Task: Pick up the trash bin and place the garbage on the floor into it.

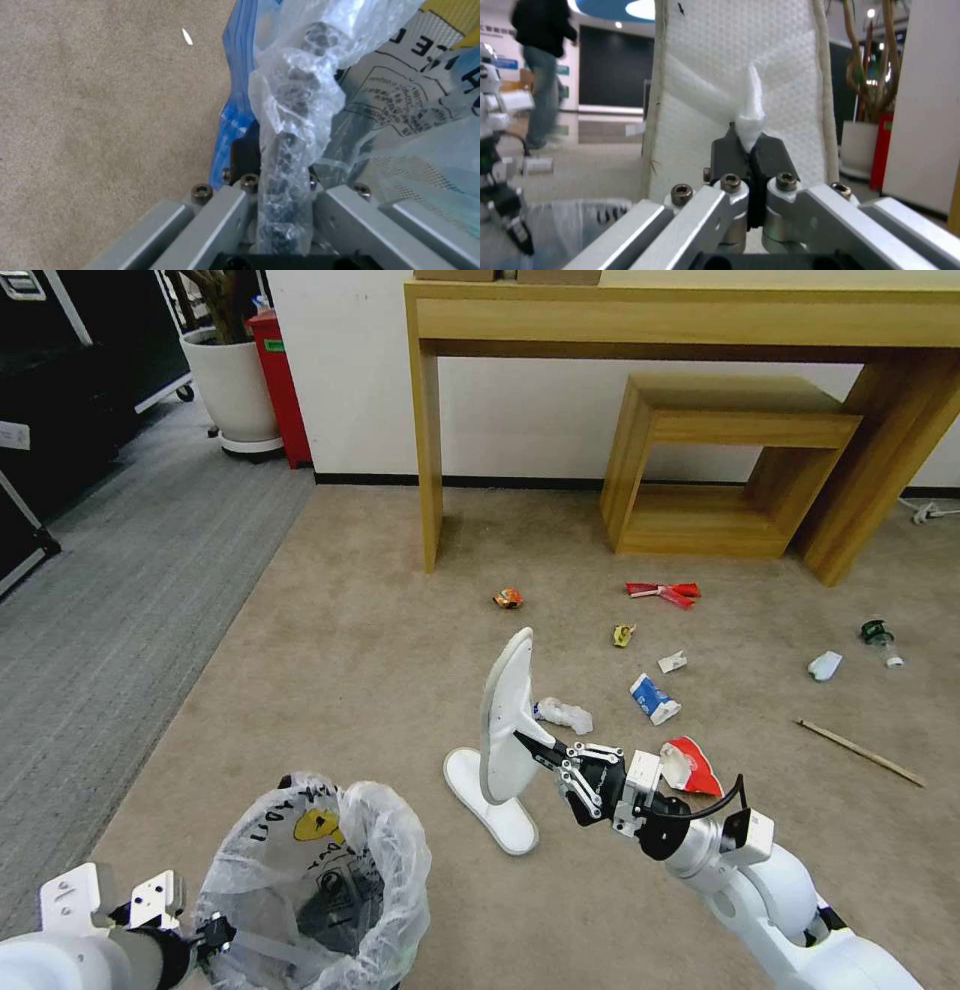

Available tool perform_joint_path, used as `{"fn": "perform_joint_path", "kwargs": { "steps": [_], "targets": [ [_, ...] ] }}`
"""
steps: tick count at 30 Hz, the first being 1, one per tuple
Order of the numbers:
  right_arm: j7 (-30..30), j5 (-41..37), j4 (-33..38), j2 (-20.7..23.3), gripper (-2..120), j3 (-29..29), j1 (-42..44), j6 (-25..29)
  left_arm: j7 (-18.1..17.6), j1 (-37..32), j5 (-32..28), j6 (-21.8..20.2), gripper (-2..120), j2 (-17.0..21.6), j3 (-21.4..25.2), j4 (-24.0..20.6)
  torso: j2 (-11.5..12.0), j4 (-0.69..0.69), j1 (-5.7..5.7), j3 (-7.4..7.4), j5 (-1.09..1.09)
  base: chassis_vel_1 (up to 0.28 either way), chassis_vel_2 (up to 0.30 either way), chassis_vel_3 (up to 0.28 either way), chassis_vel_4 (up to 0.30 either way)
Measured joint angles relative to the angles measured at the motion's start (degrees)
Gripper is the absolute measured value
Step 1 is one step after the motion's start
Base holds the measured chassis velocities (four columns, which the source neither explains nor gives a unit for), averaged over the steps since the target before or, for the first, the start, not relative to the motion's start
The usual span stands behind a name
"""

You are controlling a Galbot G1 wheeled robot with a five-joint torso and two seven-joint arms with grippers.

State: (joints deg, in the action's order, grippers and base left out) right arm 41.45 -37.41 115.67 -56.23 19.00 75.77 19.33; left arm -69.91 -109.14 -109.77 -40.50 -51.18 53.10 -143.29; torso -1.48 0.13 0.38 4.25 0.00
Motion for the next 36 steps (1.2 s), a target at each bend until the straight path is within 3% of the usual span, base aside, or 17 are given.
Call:
{"fn": "perform_joint_path", "kwargs": {
  "steps": [7, 18, 30, 36],
  "targets": [
    [0.23, -1.52, 3.05, -0.13, 0, -0.26, -0.74, -0.88, 0.44, -1.10, 1.02, -0.34, 0, -0.20, -0.30, 0.01, 0.00, 0.00, 0.00, 0.00, 0.01, 0.000, 0.000, 0.000, 0.000],
    [-0.02, -3.76, 1.85, -1.49, 0, -7.06, -0.66, -2.68, 2.82, -0.18, 4.42, 0.34, 0, -0.31, -2.00, 0.04, 0.00, 0.00, 0.00, 0.00, 0.00, 0.000, 0.000, 0.000, 0.000],
    [0.25, -1.47, -1.17, -3.20, 0, -13.24, -0.30, -2.80, 8.86, 3.41, 12.09, 4.16, 0, -0.84, -5.68, 2.85, 0.00, -0.01, 0.00, 0.00, 0.00, 0.000, 0.000, 0.000, 0.000],
    [0.15, -0.11, -2.70, -5.17, 0, -15.63, -0.43, -2.72, 14.70, 5.85, 14.96, 5.51, 0, 0.79, -6.37, 4.87, 0.00, 0.00, 0.00, 0.00, 0.00, 0.000, 0.000, 0.000, 0.000]
  ]
}}
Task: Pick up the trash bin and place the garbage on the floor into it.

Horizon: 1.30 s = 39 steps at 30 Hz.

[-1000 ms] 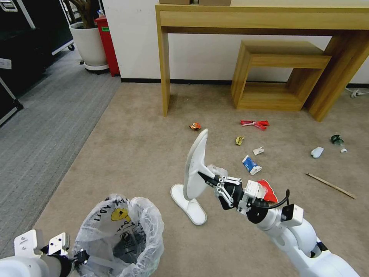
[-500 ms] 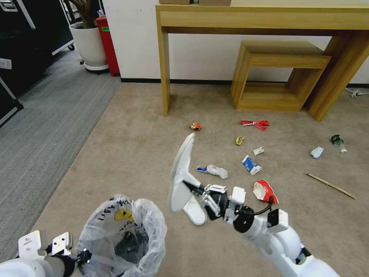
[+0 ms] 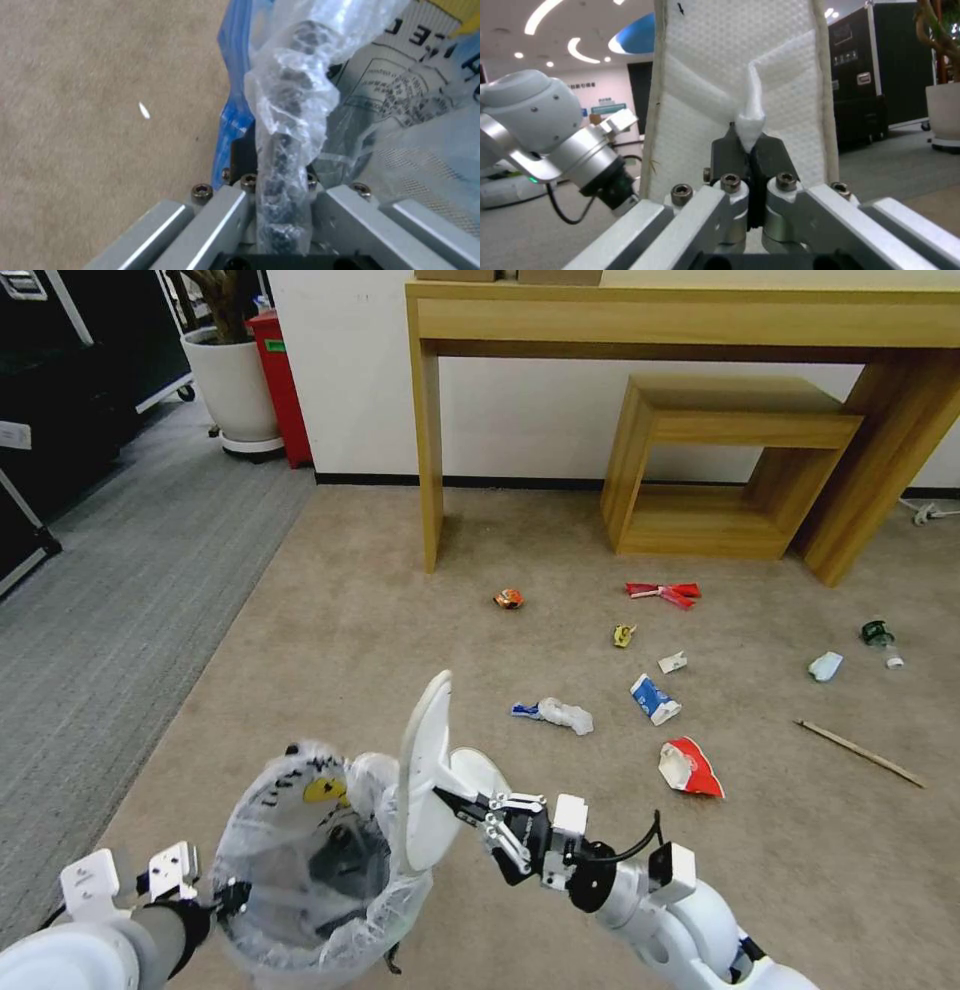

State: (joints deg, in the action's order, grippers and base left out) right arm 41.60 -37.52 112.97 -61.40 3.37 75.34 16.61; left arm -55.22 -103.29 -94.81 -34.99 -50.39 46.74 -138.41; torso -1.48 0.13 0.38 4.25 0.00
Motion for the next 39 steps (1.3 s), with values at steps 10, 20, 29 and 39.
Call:
{"fn": "perform_joint_path", "kwargs": {
  "steps": [10, 20, 29, 39],
  "targets": [
    [-0.97, 0.41, -1.42, -1.89, 0, -2.50, -2.24, 0.02, 0.52, 1.76, 0.33, -0.21, 0, 0.12, -1.24, 1.22, 0.00, -0.01, 0.00, 0.00, 0.01, 0.000, 0.000, 0.000, 0.000],
    [-2.09, 0.77, -4.60, -6.48, 0, -4.67, -5.16, 0.31, 0.18, 2.71, -1.32, -0.70, 0, 3.36, -1.51, 1.79, 0.00, 0.00, 0.00, 0.00, -0.01, 0.000, 0.000, 0.000, 0.000],
    [-3.34, 1.46, -11.04, -11.41, 0, -9.51, -11.25, 1.22, 0.49, 5.81, -2.68, -0.98, 0, 6.56, -3.26, 3.63, 0.00, 0.00, 0.00, 0.00, 0.01, 0.000, 0.000, 0.000, 0.000],
    [-4.29, 1.38, -17.25, -14.45, 0, -12.11, -14.85, 2.29, -0.58, 7.37, -6.43, -1.30, 0, 9.67, -3.16, 3.58, 0.00, -0.01, 0.00, 0.00, 0.01, 0.000, 0.000, 0.000, 0.000]
  ]
}}
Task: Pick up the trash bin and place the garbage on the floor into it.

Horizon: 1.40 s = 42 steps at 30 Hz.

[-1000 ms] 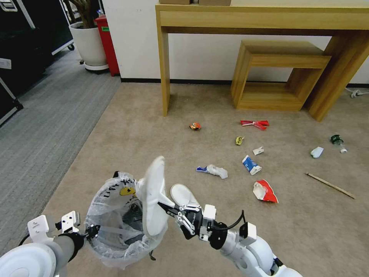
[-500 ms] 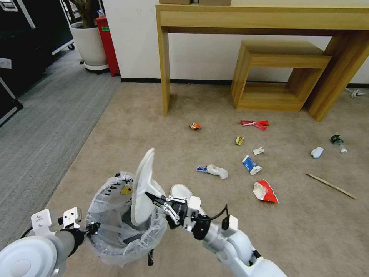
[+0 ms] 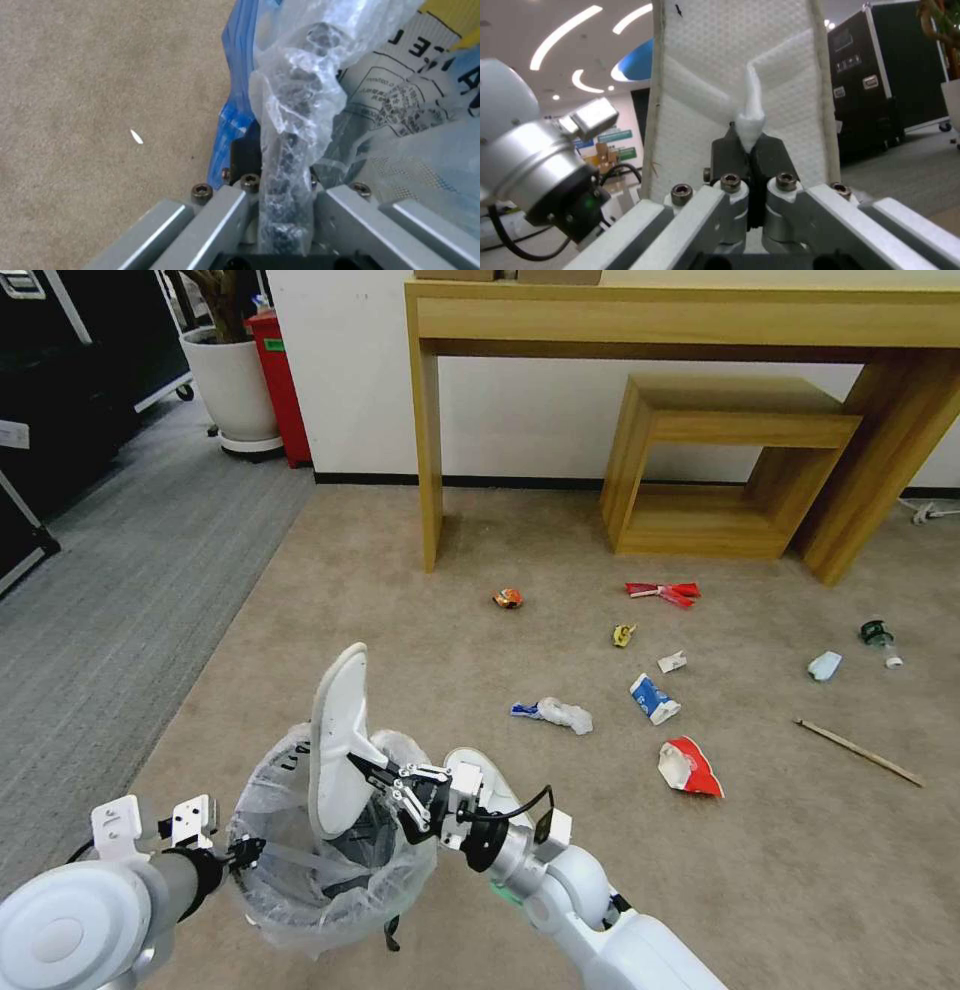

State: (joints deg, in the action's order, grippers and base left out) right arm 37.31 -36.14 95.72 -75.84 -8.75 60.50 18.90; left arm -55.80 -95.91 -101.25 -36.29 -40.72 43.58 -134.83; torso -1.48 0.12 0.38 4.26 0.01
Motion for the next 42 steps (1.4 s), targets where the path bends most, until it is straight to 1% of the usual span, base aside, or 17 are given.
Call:
{"fn": "perform_joint_path", "kwargs": {
  "steps": [6, 12, 18, 20, 21, 24, 25, 28, 29, 31, 32, 33, 35, 36, 38, 39, 42],
  "targets": [
    [-0.77, 0.15, -2.31, -1.65, 0, -1.59, -1.50, 0.22, 0.13, 1.95, -0.72, 0.05, 0, 0.96, -1.20, 0.89, 0.00, 0.00, 0.00, 0.00, 0.00, 0.000, 0.000, 0.000, 0.000],
    [-1.38, 0.40, -4.16, -2.10, 0, -2.02, -2.44, 0.64, 0.33, 5.94, -0.51, 0.19, 0, 1.26, -5.89, 3.31, 0.00, 0.00, 0.00, 0.00, 0.00, 0.000, 0.000, 0.000, 0.000],
    [-2.66, 1.57, -4.41, -1.81, 0, -1.54, -2.62, 0.85, 0.47, 7.40, -0.45, 0.22, 0, 1.43, -7.86, 4.35, 0.00, 0.00, 0.00, 0.00, 0.00, 0.000, 0.000, 0.000, 0.000],
    [-3.80, 1.81, -3.74, -1.31, 7, -1.16, -2.49, 0.72, 0.55, 7.58, -0.46, 0.22, 0, 1.99, -8.19, 4.67, 0.00, 0.00, 0.00, 0.00, 0.00, 0.000, 0.000, 0.000, 0.000],
    [-3.80, 1.81, -3.74, -1.31, 7, -1.16, -2.49, 0.72, 0.55, 7.58, -0.46, 0.22, 0, 1.99, -8.19, 4.67, 0.00, 0.00, 0.00, 0.00, 0.00, 0.000, 0.000, 0.000, 0.000],
    [-4.33, 1.77, -2.86, -0.40, 22, -0.57, -2.47, 0.14, 0.64, 7.75, -0.69, 0.22, 0, 3.00, -8.25, 4.92, 0.00, 0.01, 0.00, 0.00, -0.01, 0.000, 0.000, 0.000, 0.000],
    [-4.33, 1.77, -2.86, -0.40, 22, -0.57, -2.47, 0.14, 0.64, 7.75, -0.69, 0.22, 0, 3.00, -8.25, 4.92, 0.00, 0.01, 0.00, 0.00, -0.01, 0.000, 0.000, 0.000, 0.000],
    [-4.55, 1.25, -2.30, 0.02, 36, -0.30, -2.54, -0.36, 0.76, 7.90, -1.19, 0.22, 0, 3.47, -8.20, 5.05, 0.00, 0.01, 0.00, -0.01, -0.01, 0.000, 0.000, 0.000, 0.000],
    [-4.55, 1.25, -2.30, 0.02, 36, -0.30, -2.54, -0.36, 0.76, 7.90, -1.19, 0.22, 0, 3.47, -8.20, 5.05, 0.00, 0.01, 0.00, -0.01, -0.01, 0.000, 0.000, 0.000, 0.000],
    [-4.80, 1.07, -2.10, 0.15, 43, -0.29, -2.54, -0.61, 0.80, 7.93, -1.33, 0.22, 0, 3.68, -7.95, 5.17, 0.00, 0.00, 0.00, 0.00, -0.01, 0.000, 0.000, 0.000, 0.000],
    [-5.16, 1.05, -2.07, 0.15, 51, -0.29, -2.55, -0.66, 0.86, 7.95, -1.43, 0.22, 0, 3.77, -7.81, 5.20, 0.00, 0.00, 0.00, 0.00, -0.01, 0.000, 0.000, 0.000, 0.000],
    [-5.16, 1.05, -2.07, 0.15, 51, -0.29, -2.55, -0.66, 0.86, 7.95, -1.43, 0.22, 0, 3.77, -7.81, 5.20, 0.00, 0.00, 0.00, 0.00, -0.01, 0.000, 0.000, 0.000, 0.000],
    [-6.19, 0.75, -1.56, 0.12, 60, -0.05, -2.58, -0.81, 1.13, 8.05, -1.76, 0.22, 0, 3.93, -7.57, 5.26, 0.00, 0.00, 0.00, 0.00, -0.01, 0.000, 0.000, 0.000, 0.000],
    [-6.19, 0.75, -1.56, 0.12, 60, -0.05, -2.58, -0.81, 1.13, 8.05, -1.76, 0.22, 0, 3.93, -7.57, 5.26, 0.00, 0.00, 0.00, 0.00, -0.01, 0.000, 0.000, 0.000, 0.000],
    [-7.62, -1.06, 0.86, 0.76, 72, 0.90, -2.76, -2.04, 1.20, 8.06, -1.92, 0.23, 0, 4.12, -7.15, 5.31, 0.00, 0.00, 0.00, 0.00, -0.01, 0.000, 0.000, 0.000, 0.000],
    [-7.62, -1.06, 0.86, 0.76, 72, 0.90, -2.76, -2.04, 1.20, 8.06, -1.92, 0.23, 0, 4.12, -7.15, 5.31, 0.00, 0.00, 0.00, 0.00, -0.01, 0.000, 0.000, 0.000, 0.000],
    [-8.17, -3.64, 3.85, 3.01, 87, 3.72, -3.52, -3.30, 1.38, 8.23, -1.78, 0.23, 0, 4.25, -7.49, 5.45, 0.00, 0.00, 0.00, -0.01, -0.02, 0.000, 0.000, 0.000, 0.000]
  ]
}}
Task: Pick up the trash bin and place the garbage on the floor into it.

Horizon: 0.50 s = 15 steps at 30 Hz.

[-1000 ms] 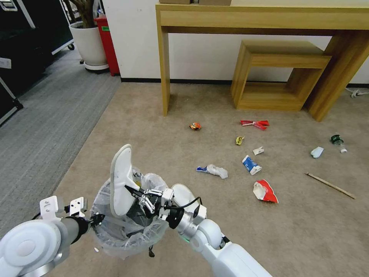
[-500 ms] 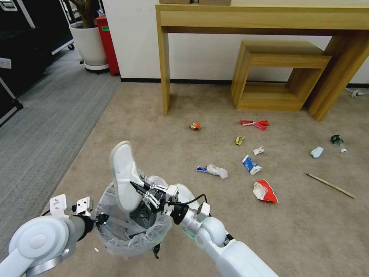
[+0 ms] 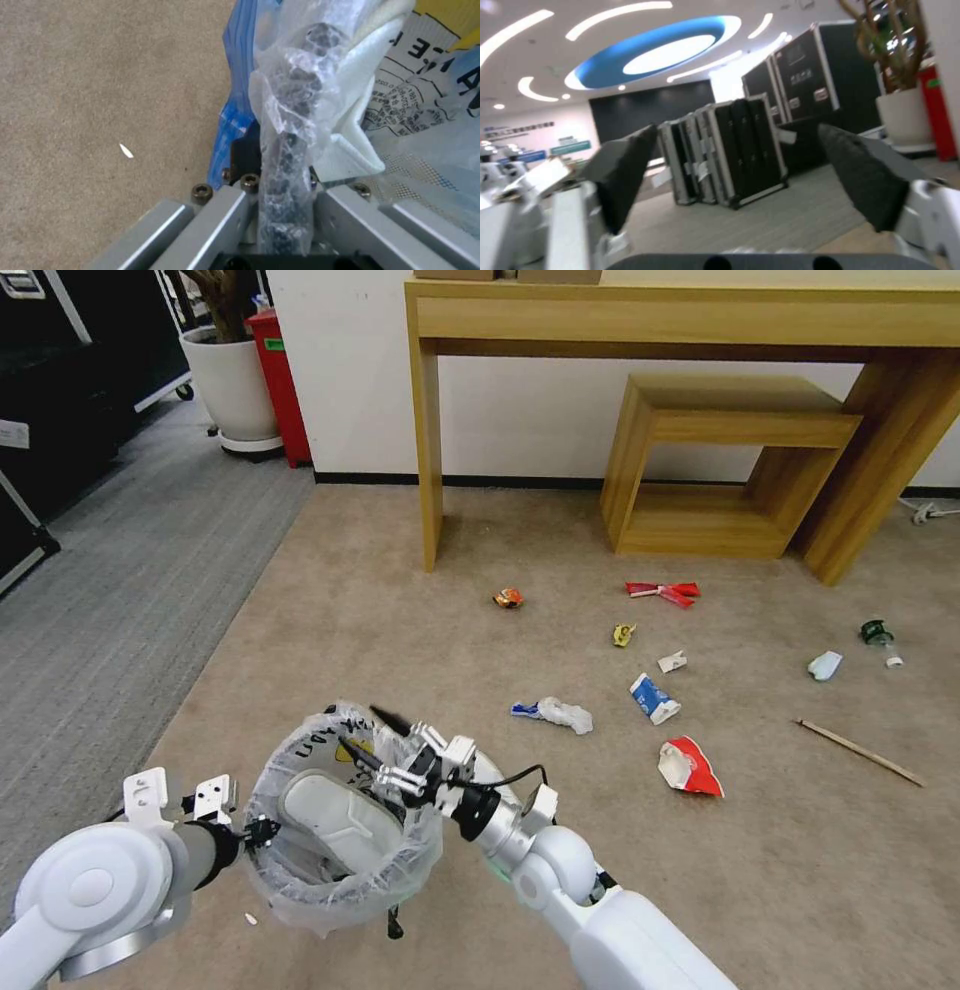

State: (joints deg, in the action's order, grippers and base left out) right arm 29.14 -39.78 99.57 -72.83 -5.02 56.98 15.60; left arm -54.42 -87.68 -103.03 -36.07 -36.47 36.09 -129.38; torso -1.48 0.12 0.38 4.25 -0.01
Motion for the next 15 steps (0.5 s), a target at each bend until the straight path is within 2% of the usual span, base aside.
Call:
{"fn": "perform_joint_path", "kwargs": {
  "steps": [1, 4, 15],
  "targets": [
    [0.00, 0.00, 0.00, 0.00, 87, 0.00, 0.00, 0.00, 0.00, 0.00, 0.00, 0.00, 0, 0.00, 0.00, 0.00, 0.00, 0.00, 0.00, 0.00, 0.00, 0.000, 0.000, 0.000, 0.000],
    [-0.30, -1.58, 1.55, 2.32, 99, 3.63, -0.32, -0.46, 0.38, 0.89, 0.68, 0.01, 0, -0.25, -1.48, 0.69, 0.00, 0.01, 0.00, 0.00, 0.00, 0.000, 0.000, 0.000, 0.000],
    [-1.35, -1.93, 4.24, 6.11, 100, 11.62, 1.63, -2.54, 1.28, 1.88, 1.04, -0.35, 0, 0.46, -2.42, 1.90, 0.00, 0.01, 0.00, 0.00, 0.00, 0.000, 0.000, 0.000, 0.000]
  ]
}}
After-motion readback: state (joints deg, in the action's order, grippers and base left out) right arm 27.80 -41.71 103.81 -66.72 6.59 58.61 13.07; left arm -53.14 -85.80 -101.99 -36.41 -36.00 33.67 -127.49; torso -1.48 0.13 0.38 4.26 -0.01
